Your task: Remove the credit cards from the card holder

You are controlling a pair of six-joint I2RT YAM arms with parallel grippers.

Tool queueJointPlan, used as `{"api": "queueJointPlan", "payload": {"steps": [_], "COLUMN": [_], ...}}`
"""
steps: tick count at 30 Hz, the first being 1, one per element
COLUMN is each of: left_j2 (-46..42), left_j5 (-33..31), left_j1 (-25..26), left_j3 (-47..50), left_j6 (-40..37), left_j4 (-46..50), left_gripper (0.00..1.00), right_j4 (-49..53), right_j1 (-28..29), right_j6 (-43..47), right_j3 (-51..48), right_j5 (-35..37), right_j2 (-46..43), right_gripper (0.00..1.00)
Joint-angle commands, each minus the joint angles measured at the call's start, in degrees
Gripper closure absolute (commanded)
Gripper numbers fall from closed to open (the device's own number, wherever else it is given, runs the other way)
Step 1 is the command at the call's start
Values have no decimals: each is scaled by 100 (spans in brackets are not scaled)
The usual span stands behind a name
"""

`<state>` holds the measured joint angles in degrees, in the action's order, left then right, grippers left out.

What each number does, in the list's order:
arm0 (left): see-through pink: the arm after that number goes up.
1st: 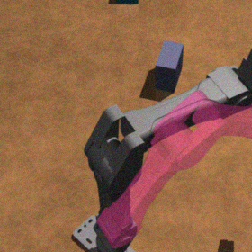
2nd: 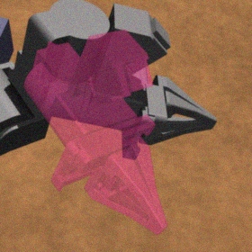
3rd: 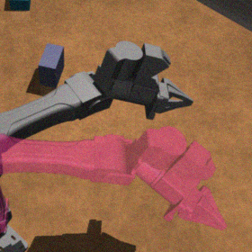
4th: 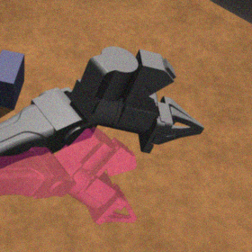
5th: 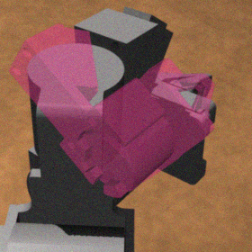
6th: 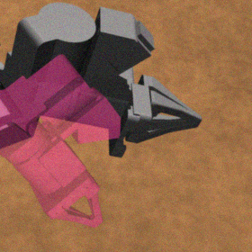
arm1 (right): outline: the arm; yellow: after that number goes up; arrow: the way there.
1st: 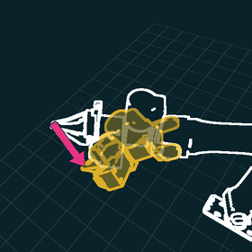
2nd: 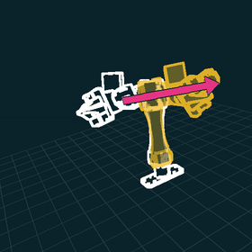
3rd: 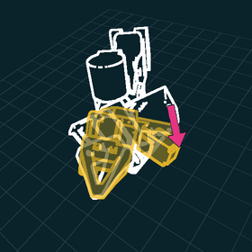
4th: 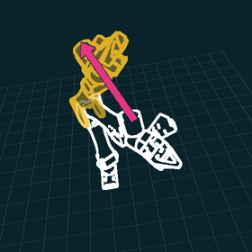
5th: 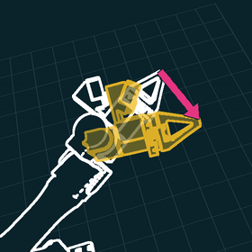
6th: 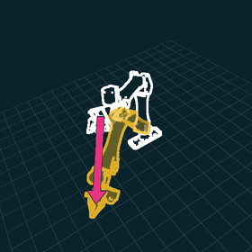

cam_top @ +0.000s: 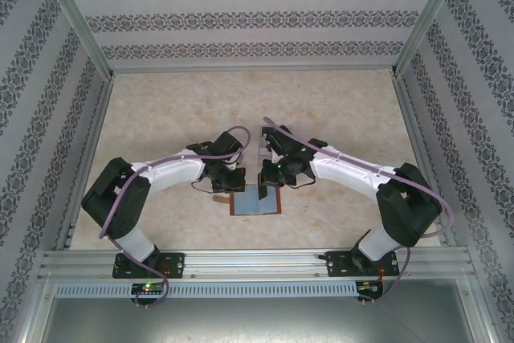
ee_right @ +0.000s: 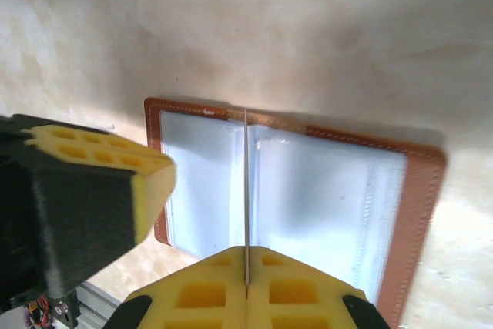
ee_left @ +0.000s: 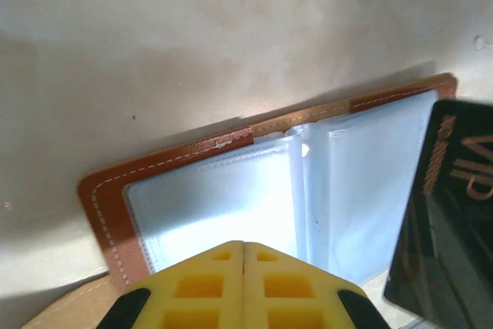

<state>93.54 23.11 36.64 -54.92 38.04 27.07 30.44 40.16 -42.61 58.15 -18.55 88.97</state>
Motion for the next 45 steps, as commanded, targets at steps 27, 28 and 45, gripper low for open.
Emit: {"api": "queueJointPlan", "payload": {"steps": [27,28,45], "left_j2": [-1482,-1510,-1720], "left_j5": [-702,-708,-729], "left_j1": [-479,-506,-781], "left_j3": [800,836,880], "left_j6": [-411,-422,-442], "left_j4": [367,380,492], "left_gripper": [96,96,96], "right_j4": [3017,3122,4369], "right_j1": [-830,-843,-1284], "right_j6": [9202,9377,10308], "right_j3": [2871,3043,6063], "right_j5": [800,839,1279], "right_j2": [1144,1298,3540], "right_gripper": [100,100,100]}}
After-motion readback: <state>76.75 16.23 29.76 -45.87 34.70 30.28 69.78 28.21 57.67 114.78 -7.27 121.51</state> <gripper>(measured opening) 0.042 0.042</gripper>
